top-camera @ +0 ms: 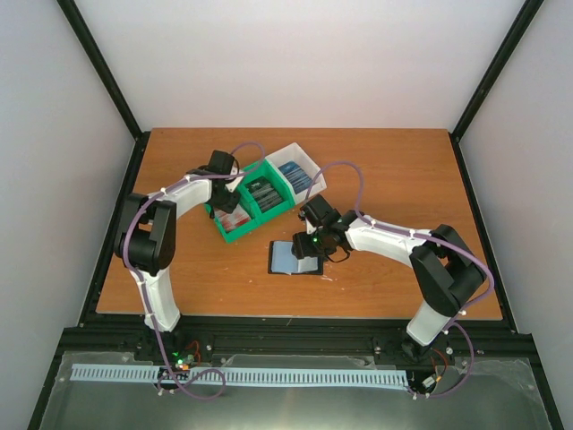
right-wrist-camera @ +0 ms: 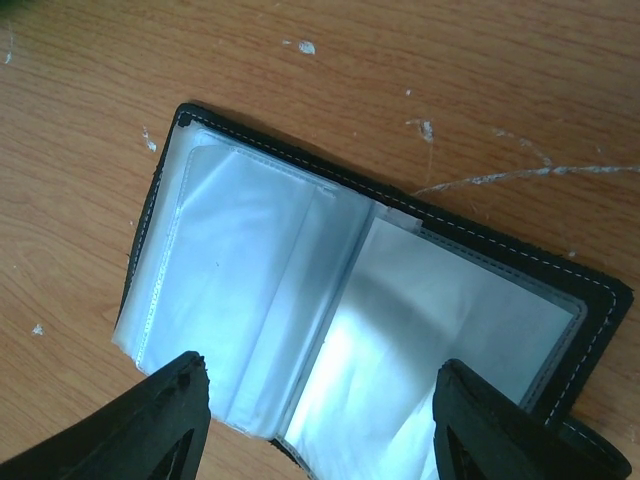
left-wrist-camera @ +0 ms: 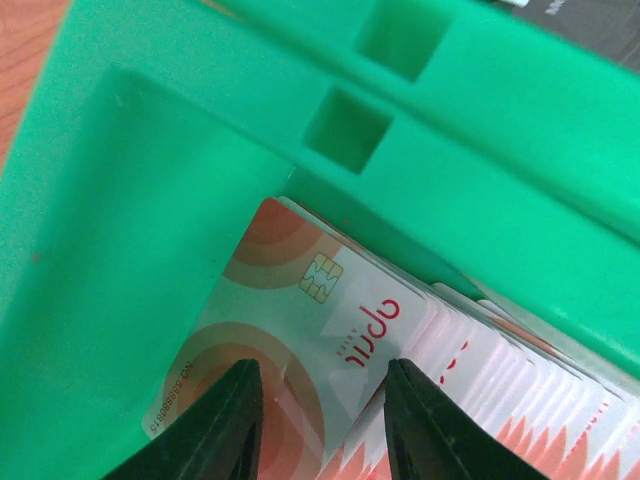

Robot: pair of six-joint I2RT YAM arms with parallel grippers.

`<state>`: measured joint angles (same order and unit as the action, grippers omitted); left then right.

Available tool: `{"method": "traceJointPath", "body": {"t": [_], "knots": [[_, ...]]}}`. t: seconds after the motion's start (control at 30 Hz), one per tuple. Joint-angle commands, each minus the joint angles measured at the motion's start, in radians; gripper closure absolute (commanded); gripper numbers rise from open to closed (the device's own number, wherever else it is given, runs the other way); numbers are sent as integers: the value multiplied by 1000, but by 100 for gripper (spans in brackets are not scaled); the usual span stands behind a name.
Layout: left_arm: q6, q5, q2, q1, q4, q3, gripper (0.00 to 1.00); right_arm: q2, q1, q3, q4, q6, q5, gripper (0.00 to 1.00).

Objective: Put the credit cards into the card holder
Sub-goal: Pick up the credit card from the storage box.

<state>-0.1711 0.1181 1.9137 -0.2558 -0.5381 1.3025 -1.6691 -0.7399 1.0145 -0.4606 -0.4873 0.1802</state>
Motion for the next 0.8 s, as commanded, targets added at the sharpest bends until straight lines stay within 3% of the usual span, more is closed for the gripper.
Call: {"method": "traceJointPath", "body": {"t": [0.0,0.43,0.77], "knots": [[-28,35,32,8,14,20,66,-10,7,22,-12,-3,4,39],[-36,36,15,16,11,42,82,-9,7,24,-13,-7,-3,39],[-28,37,19,33,-7,63,83,-11,7,25,-11,-8,-2,39]]}}
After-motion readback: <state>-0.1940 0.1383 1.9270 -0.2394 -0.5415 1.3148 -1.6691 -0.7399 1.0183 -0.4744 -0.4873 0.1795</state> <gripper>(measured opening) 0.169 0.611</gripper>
